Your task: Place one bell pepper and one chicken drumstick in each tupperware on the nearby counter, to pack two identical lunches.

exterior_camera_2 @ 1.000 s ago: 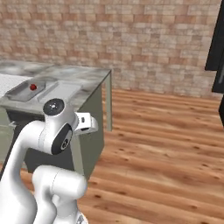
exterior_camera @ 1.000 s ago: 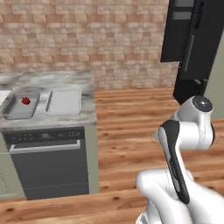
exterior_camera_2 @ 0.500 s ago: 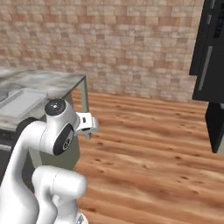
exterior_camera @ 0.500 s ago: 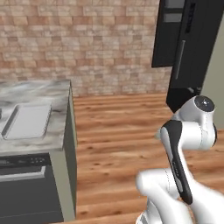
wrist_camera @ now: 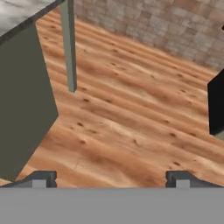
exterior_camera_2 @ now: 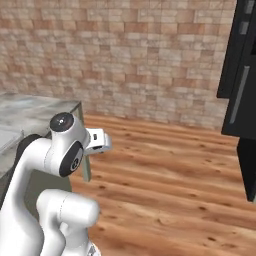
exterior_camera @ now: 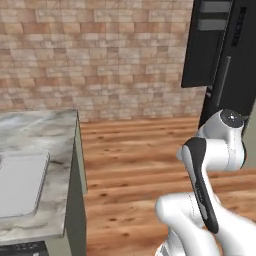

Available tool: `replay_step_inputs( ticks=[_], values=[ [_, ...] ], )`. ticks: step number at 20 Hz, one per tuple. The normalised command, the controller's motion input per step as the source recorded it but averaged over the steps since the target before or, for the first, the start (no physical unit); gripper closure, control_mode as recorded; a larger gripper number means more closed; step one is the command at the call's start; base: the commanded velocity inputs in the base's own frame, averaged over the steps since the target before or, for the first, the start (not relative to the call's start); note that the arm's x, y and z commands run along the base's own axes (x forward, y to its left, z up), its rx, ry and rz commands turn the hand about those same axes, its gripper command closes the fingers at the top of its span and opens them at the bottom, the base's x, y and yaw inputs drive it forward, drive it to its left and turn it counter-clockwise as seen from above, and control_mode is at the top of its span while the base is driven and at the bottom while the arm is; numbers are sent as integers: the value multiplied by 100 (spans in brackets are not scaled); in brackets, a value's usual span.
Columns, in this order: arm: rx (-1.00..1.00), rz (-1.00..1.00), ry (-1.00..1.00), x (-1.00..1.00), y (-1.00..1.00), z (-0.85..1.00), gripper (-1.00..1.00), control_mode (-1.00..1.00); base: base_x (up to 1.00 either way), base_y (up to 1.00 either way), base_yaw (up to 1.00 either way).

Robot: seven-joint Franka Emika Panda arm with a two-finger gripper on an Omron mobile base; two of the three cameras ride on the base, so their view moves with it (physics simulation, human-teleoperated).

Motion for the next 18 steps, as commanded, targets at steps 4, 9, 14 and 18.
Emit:
replay_step_inputs(
  ticks=[4, 9, 14, 18],
  values=[
    [0, 0, 0, 0, 0, 0, -100, 100, 100, -21, -7],
    [0, 0, 0, 0, 0, 0, -100, 100, 100, -22, -12],
    [0, 0, 0, 0, 0, 0, -100, 100, 97, -25, -18],
    [0, 0, 0, 0, 0, 0, -100, 100, 90, -16, -25]
  ],
)
